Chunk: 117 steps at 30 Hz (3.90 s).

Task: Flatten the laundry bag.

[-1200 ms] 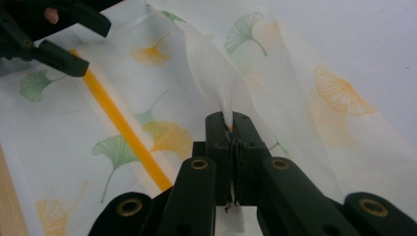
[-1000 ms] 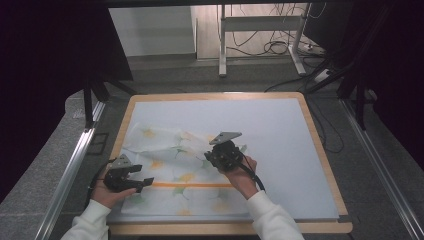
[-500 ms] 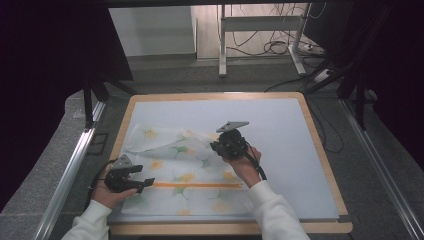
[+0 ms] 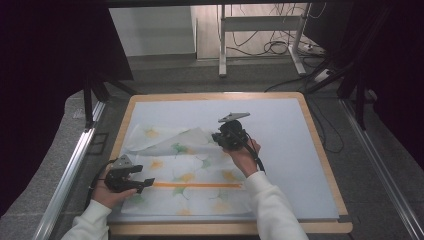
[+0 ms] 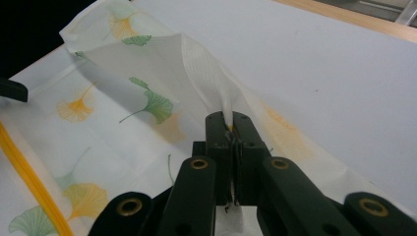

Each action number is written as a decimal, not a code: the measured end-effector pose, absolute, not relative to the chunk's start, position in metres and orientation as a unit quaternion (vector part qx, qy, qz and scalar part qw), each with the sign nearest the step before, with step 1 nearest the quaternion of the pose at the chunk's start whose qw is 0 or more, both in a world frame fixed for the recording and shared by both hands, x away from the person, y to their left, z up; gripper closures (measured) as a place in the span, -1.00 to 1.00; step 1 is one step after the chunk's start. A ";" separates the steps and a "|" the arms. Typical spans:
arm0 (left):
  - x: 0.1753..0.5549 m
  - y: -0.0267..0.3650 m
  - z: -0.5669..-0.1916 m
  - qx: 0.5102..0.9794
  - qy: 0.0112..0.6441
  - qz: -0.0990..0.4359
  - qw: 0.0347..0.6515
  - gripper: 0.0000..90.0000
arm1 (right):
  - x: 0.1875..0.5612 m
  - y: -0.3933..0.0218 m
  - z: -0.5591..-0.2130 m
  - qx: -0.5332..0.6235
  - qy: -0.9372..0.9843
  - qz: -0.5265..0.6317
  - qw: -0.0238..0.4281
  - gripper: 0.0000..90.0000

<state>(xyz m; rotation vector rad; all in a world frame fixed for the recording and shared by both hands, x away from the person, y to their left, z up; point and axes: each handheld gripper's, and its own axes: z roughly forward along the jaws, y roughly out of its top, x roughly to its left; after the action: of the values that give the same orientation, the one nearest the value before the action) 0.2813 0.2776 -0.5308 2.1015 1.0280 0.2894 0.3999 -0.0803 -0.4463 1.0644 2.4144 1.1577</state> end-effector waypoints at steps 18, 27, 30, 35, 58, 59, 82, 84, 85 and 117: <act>0.281 0.277 -0.531 0.826 0.400 0.114 0.382 -0.44 | 0.424 -0.088 -0.454 0.403 0.811 0.405 0.127 0.93; 0.281 0.277 -0.531 0.825 0.401 0.112 0.381 -0.44 | 0.437 -0.096 -0.460 0.430 0.796 0.405 0.129 0.93; 0.281 0.277 -0.529 0.822 0.399 0.106 0.391 -0.44 | 0.442 -0.099 -0.462 0.437 0.793 0.405 0.129 0.93; 0.279 0.272 -0.528 0.826 0.391 0.112 0.390 -0.44 | 0.449 -0.101 -0.463 0.442 0.790 0.404 0.132 0.93; 0.280 0.275 -0.529 0.827 0.392 0.115 0.386 -0.44 | 0.496 -0.121 -0.467 0.482 0.755 0.420 0.146 0.83; 0.280 0.275 -0.529 0.826 0.393 0.116 0.386 -0.44 | 0.499 -0.123 -0.467 0.481 0.754 0.421 0.151 0.75; 0.282 0.274 -0.530 0.828 0.391 0.120 0.384 -0.44 | 0.422 -0.154 -0.453 0.405 0.790 0.425 0.179 0.50; 0.282 0.273 -0.530 0.828 0.391 0.121 0.383 -0.44 | 0.406 -0.157 -0.453 0.391 0.797 0.426 0.174 0.57; 0.282 0.272 -0.530 0.828 0.391 0.122 0.383 -0.44 | 0.397 -0.159 -0.453 0.385 0.801 0.425 0.173 0.60; 0.275 0.241 -0.524 0.834 0.373 0.121 0.387 -0.47 | 0.280 -0.170 -0.500 0.327 0.858 0.386 0.084 0.98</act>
<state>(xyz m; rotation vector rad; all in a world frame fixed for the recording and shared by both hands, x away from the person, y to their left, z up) 0.2753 0.2413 -0.5240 2.1227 0.9503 0.3082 0.2797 -0.1701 -0.5004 0.9769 2.5607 1.1529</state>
